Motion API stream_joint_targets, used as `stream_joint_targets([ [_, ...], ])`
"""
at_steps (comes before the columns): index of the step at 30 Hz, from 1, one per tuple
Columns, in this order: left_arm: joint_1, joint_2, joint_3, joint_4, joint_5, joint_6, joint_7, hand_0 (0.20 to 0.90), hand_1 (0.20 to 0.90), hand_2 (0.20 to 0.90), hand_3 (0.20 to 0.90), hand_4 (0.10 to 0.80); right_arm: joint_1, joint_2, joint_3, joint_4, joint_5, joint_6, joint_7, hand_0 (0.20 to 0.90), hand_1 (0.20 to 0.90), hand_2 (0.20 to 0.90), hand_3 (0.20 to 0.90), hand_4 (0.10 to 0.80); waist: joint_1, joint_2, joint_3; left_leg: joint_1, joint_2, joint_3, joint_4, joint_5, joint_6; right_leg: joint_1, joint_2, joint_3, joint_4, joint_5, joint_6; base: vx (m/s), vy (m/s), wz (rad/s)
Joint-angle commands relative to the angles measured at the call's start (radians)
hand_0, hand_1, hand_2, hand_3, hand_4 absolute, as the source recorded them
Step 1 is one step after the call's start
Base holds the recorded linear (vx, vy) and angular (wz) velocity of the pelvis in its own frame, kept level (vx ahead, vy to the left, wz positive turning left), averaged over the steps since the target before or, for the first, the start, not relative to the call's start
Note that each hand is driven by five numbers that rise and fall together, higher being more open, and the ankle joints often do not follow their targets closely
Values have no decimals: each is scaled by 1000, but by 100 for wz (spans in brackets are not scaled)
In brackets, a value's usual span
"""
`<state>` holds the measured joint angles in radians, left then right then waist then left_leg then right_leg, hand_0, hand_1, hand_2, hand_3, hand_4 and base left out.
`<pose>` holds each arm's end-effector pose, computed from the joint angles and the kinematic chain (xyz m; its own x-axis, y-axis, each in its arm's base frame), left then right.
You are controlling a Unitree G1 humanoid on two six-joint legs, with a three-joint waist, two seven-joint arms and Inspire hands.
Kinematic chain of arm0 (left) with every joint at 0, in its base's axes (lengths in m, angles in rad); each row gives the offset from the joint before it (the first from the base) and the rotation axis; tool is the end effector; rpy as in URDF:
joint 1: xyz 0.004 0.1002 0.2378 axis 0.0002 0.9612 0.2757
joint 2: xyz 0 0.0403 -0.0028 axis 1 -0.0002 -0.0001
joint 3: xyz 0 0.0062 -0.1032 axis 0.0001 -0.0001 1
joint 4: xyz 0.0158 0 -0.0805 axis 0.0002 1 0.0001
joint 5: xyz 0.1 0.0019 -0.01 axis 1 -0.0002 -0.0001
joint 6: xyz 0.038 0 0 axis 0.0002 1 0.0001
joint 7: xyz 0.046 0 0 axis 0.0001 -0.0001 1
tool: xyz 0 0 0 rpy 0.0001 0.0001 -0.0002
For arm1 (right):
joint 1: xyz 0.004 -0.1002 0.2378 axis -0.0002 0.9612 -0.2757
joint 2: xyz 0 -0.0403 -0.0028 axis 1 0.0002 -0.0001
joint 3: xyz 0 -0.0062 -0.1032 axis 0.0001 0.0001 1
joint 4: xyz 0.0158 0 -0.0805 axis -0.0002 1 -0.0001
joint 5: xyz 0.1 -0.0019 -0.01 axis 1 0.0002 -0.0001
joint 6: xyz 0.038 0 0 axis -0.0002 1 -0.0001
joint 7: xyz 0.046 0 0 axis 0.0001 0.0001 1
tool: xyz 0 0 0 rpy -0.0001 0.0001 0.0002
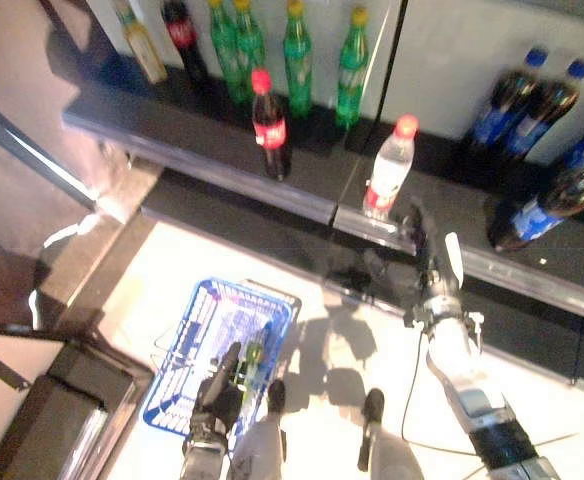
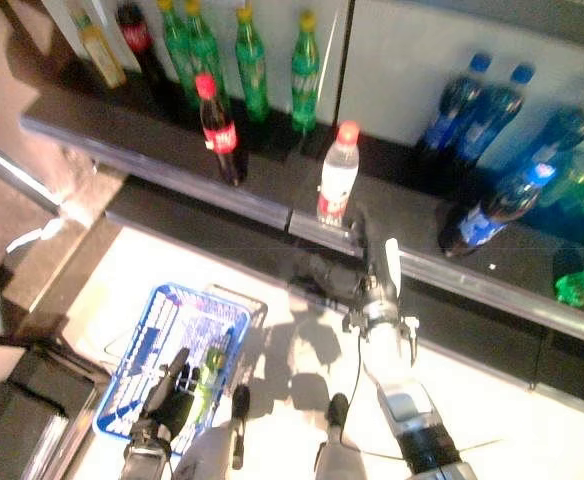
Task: Pick up the drink and place into the basket.
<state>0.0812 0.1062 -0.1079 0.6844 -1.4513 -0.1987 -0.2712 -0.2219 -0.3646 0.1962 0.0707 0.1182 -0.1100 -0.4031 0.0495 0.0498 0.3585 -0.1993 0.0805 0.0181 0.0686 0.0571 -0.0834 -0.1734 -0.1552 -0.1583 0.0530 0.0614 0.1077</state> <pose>0.1302 0.1768 -0.0805 0.8921 0.1170 -0.4363 -0.4508 0.2945 -0.8427 0.2424 -0.1710 0.0823 0.9509 -0.1455 0.2731 0.2005 0.9619 -0.1859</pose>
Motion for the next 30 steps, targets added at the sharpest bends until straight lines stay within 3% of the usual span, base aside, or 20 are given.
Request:
stream_joint_targets([
  [1,-12,1,-3,-195,-29,-71,-161,300,300,300,200,100,-89,-18,-63,-137,-41,-134,-133,900,900,900,900,800,-14,-15,-8,-73,-13,-18,129,-27,45,-50,-39,6,105,-17,-52,-39,17,-4],
  [13,-45,-10,-33,-238,-39,-101,-183,300,300,300,200,100,-226,3,-91,-151,-55,-100,-230,900,900,900,900,800,-16,5,105,-179,-24,-23,211,-32,57,-125,-35,18,153,-23,-67,-26,9,-3],
  [19,-87,-5,-54,-248,-43,-105,-162,300,300,300,200,100,-374,-17,-104,-145,-24,-59,-259,900,900,900,900,800,-3,12,157,-226,-34,-30,234,-24,65,-164,-30,19,175,-24,-73,-12,-5,0],
  [30,-107,7,-81,-257,-42,-108,-141,300,300,300,200,100,-535,-47,-101,-139,62,-18,-263,900,900,900,900,800,22,16,161,-279,-47,-34,235,-15,74,-217,-19,16,186,-24,-82,0,0,0],
])
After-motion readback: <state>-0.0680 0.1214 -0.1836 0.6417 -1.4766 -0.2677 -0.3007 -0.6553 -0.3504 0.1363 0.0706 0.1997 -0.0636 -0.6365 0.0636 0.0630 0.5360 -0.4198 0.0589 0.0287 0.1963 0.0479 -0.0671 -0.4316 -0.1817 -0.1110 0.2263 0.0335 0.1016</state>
